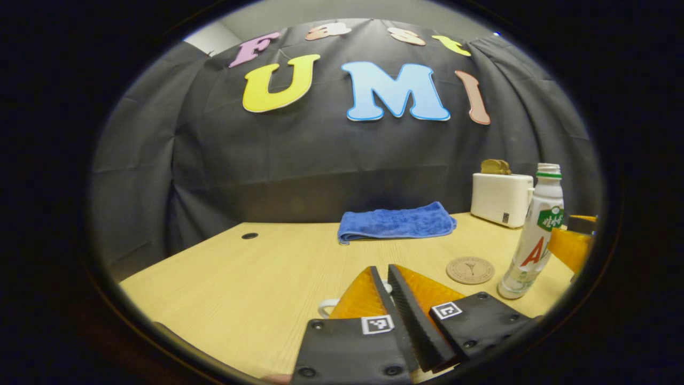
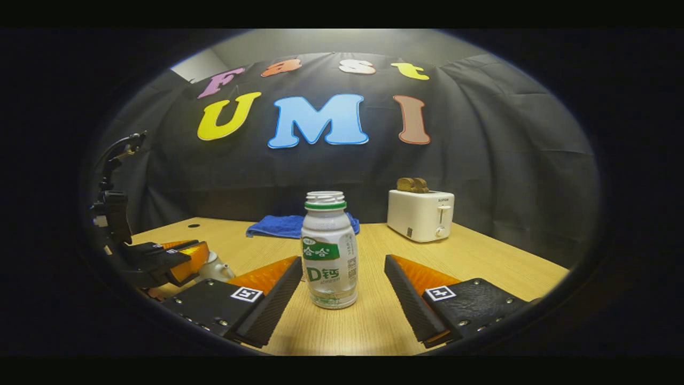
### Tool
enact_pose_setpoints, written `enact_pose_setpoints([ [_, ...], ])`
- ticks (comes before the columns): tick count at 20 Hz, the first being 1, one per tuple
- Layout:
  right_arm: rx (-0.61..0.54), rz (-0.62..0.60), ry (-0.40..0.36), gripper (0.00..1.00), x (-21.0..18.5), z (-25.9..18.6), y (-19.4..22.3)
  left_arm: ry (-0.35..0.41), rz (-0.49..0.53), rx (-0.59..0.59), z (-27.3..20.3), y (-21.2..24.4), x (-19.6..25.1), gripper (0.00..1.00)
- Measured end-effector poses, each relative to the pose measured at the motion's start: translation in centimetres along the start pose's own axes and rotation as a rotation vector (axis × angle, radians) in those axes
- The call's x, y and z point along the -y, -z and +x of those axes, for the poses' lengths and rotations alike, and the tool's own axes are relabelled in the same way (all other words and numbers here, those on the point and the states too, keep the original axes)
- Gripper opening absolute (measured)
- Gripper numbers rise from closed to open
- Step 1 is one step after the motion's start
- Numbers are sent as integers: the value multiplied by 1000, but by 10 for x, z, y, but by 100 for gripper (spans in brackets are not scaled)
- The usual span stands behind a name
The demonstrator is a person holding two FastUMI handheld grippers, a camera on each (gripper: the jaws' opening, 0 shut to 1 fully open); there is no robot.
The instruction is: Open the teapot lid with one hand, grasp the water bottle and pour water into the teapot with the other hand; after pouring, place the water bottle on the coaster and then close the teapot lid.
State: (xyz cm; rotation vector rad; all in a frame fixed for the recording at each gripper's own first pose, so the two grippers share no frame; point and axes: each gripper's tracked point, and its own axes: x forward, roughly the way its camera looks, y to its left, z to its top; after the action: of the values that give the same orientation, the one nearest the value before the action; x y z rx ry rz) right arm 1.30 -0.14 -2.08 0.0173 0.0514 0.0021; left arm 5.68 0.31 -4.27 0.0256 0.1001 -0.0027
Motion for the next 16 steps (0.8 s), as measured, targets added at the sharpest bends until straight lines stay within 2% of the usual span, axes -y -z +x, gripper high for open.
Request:
enact_pose_setpoints([
  [1,-2,-1,2,95,0,0,1,-2,4,0,-1,-2,-1,13],
  [3,-5,-2,3,95,1,1,2,-9,19,3,-1,-3,0,12],
  [4,-6,-1,2,95,1,1,2,-9,22,4,0,-2,0,19],
  [5,-8,-1,2,95,1,1,3,-7,19,6,-1,-3,-1,11],
  [6,-9,0,2,95,1,1,3,-7,19,7,-1,-3,-1,100],
  [7,-9,2,2,95,1,2,3,-8,19,11,-1,-5,-2,10],
  [8,-9,3,2,95,1,2,4,-9,21,17,-2,-7,-2,22],
  [9,-11,4,2,95,1,2,5,-8,23,25,-2,-9,-1,9],
  [16,-15,-6,0,95,0,4,5,18,2,66,-11,-28,4,9],
])
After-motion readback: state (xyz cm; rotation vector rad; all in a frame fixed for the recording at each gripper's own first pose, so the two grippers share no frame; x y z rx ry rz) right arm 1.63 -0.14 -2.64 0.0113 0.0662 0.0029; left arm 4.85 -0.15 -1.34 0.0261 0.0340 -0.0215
